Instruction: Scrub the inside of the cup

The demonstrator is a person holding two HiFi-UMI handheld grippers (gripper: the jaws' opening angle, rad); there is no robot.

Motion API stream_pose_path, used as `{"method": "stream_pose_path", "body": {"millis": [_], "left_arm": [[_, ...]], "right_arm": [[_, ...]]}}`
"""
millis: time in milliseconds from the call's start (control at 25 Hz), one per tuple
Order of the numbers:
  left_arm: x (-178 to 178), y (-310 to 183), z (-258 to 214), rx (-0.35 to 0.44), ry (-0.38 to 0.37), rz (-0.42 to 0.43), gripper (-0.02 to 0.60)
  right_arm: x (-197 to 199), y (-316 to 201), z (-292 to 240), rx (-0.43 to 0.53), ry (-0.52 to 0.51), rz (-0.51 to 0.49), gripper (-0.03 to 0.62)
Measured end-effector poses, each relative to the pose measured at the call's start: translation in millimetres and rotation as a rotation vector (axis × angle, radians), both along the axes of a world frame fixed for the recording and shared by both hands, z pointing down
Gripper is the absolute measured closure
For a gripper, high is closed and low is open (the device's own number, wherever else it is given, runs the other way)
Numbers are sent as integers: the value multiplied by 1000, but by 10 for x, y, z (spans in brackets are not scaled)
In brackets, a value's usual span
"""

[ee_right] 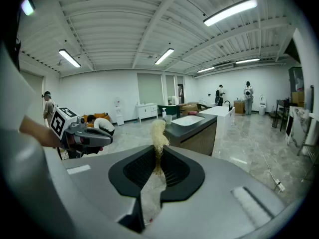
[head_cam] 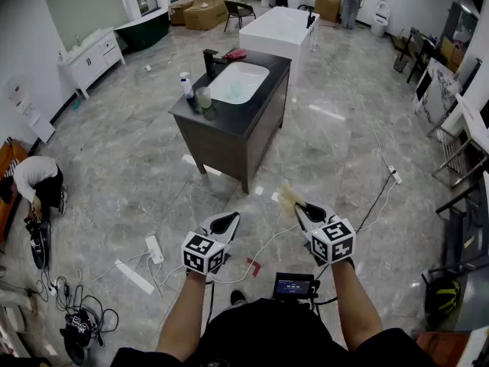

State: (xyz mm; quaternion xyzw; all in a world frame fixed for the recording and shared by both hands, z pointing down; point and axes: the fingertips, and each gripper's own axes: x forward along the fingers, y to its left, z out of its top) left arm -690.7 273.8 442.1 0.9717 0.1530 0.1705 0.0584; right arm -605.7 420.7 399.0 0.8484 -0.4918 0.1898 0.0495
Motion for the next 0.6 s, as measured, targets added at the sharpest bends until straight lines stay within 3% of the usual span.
{"method": "stream_pose_path", "body": {"millis": [600], "left_arm": [[11,37,37,9,-18,-14,581]], "right_arm": [[10,18,69,17,-40,-33,554]]}}
